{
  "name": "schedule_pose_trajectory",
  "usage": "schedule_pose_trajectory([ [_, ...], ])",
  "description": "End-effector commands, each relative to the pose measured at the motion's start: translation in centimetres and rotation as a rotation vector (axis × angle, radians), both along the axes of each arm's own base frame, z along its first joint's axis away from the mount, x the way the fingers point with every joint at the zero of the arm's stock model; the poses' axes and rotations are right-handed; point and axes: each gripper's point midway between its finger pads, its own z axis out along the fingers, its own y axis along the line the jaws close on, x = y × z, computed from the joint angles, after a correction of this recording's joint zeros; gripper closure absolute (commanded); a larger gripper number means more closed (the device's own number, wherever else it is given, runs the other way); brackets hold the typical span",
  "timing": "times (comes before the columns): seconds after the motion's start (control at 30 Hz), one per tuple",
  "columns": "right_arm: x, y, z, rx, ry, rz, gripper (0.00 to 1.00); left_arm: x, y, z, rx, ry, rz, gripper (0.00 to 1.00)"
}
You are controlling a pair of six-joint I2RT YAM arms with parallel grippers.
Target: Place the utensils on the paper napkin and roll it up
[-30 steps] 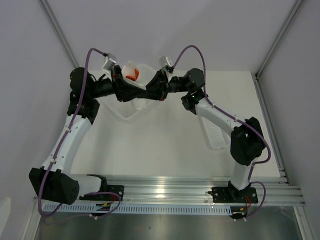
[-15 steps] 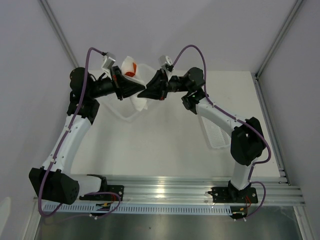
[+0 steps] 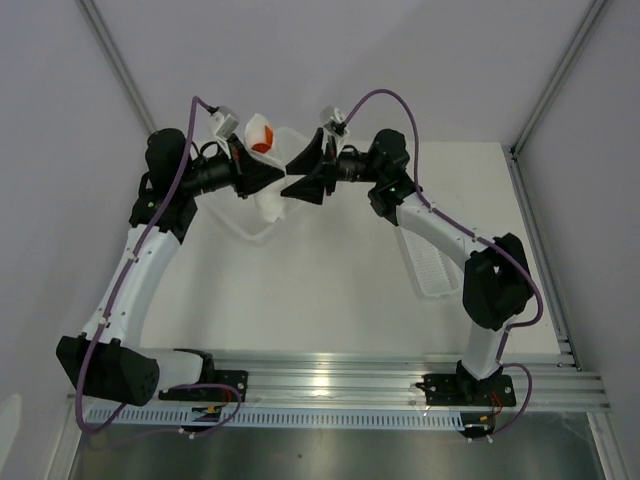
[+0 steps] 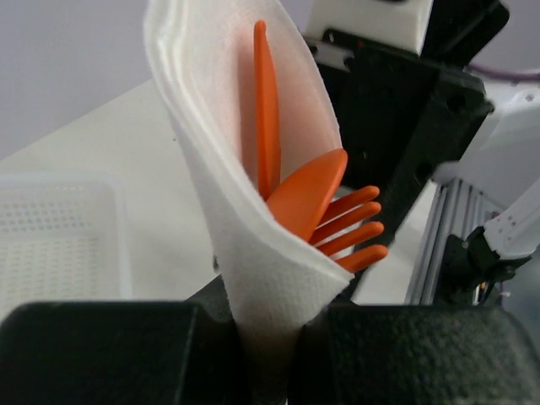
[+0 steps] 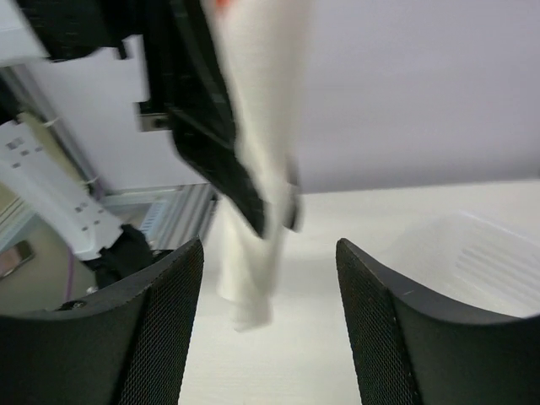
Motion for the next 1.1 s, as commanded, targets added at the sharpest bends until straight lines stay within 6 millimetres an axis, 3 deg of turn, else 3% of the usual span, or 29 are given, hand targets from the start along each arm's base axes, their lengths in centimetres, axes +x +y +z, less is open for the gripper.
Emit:
schedule_pose_trajectory([
  [0.0,4.8,-3.4,1.1,0.010,0.031,-0.227,0.33,0.5,0.8,-2.5,0.136,0.031,0.024,0.99],
  [0.07,5.5,-4.6,0.1,-0.013,0.049,-0.282,0.33,1.6,1.8,-3.5,0.221,0.017,0.050,0.99],
  [0.1,6.4,-5.4,-0.7,-0.039,0.047,-0.322,0.33,3.2,2.4,-4.6,0.259,0.035,0.080,0.99],
  [0.13,6.0,-6.1,-0.2,-0.040,0.028,-0.337,0.33,4.2,2.9,-5.3,0.287,0.044,0.097,0.99],
  [0.2,6.0,-7.0,-1.3,-0.072,0.018,-0.362,0.33,7.2,4.1,-6.9,0.357,0.083,0.107,0.99],
  [0.23,5.5,-7.5,-0.6,-0.068,-0.005,-0.368,0.33,8.1,4.4,-7.9,0.380,0.113,0.102,0.99],
  [0.27,5.3,-7.8,-1.3,-0.085,0.004,-0.376,0.33,9.0,4.9,-6.1,0.415,0.072,0.098,0.99],
  [0.3,5.2,-8.1,-1.4,-0.091,-0.015,-0.383,0.33,10.6,4.9,-9.1,0.446,0.139,0.078,0.99],
  [0.37,4.6,-8.8,-1.3,-0.096,-0.024,-0.396,0.33,11.5,5.0,-10.5,0.487,0.144,0.041,0.99],
  [0.4,4.5,-8.9,-1.6,-0.103,-0.019,-0.402,0.33,12.3,4.9,-9.7,0.485,0.115,0.041,0.99],
  [0.43,4.5,-9.2,-1.6,-0.105,-0.021,-0.410,0.33,13.2,4.8,-11.2,0.490,0.144,0.028,0.99],
  [0.53,4.1,-9.6,-1.9,-0.108,-0.009,-0.423,0.34,15.0,4.5,-12.3,0.488,0.158,0.000,0.99],
  [0.63,3.9,-9.7,-2.1,-0.102,0.009,-0.426,0.34,15.8,4.3,-13.4,0.463,0.199,-0.017,0.99],
  [0.73,3.7,-9.7,-2.2,-0.092,0.045,-0.423,0.34,16.7,4.4,-16.9,0.476,0.261,-0.032,0.99],
  [0.97,3.5,-9.4,-1.9,-0.093,0.068,-0.430,0.35,16.2,4.2,-22.4,0.465,0.433,-0.075,0.99],
  [1.07,3.4,-9.1,-1.8,-0.096,0.071,-0.432,0.35,16.4,4.2,-23.7,0.459,0.472,-0.072,0.99],
])
